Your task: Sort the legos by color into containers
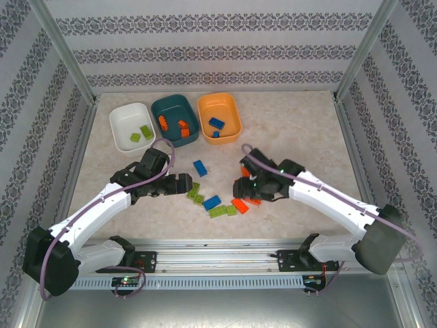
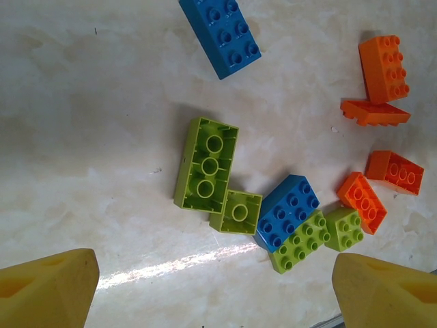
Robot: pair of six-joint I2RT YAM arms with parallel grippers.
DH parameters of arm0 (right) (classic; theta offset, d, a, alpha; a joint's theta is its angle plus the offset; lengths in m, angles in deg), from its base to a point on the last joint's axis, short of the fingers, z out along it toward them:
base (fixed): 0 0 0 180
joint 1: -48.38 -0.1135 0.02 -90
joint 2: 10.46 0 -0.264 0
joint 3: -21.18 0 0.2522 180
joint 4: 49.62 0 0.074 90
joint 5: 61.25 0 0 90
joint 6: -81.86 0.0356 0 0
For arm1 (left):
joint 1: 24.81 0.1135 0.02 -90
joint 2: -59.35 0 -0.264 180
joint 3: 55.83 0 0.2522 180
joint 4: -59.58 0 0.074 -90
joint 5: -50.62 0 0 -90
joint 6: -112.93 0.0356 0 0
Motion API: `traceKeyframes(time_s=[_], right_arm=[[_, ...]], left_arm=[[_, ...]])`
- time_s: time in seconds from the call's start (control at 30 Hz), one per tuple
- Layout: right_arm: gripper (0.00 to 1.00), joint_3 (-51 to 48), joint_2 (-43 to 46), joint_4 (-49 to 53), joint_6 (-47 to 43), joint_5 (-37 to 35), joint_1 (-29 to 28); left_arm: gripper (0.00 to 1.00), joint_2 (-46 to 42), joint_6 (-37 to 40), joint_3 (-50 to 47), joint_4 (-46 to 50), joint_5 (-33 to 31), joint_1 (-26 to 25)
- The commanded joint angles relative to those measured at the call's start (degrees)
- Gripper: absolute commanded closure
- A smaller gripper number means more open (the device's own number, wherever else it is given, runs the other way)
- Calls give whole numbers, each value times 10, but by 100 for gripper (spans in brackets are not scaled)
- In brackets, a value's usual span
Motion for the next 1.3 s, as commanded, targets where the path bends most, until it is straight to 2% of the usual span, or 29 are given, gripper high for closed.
traceKeyframes(time_s=[0.0, 0.13, 0.27, 0.5, 0.73, 0.87, 1.0, 1.1, 1.2, 1.27], right_arm=[[37, 84, -13, 35, -67, 32, 59], [36, 223, -90, 53, -126, 32, 121], [37, 333, -189, 2, -145, 54, 151], [37, 531, -419, -59, -189, 58, 164], [37, 769, -636, -27, -212, 33, 169], [32, 860, -721, -7, -199, 39, 175], [21, 870, -736, -11, -192, 52, 177], [18, 847, -707, -10, -197, 59, 174], [16, 776, -634, -21, -201, 56, 169], [15, 693, -558, -27, -189, 48, 167]], left_arm=[[11, 3, -5, -2, 2, 5, -8], [11, 12, -4, -1, 0, 6, -8], [11, 11, -15, -5, -13, 15, -8], [10, 30, 0, 32, 15, -15, -8], [10, 87, 11, 73, 18, -19, -7], [10, 99, 18, 81, 23, -23, -7], [9, 106, 28, 79, 1, -8, -7], [6, 104, 27, 71, -38, 15, -7], [6, 105, 27, 74, -51, 20, -7], [6, 109, 33, 79, -52, 26, -7]])
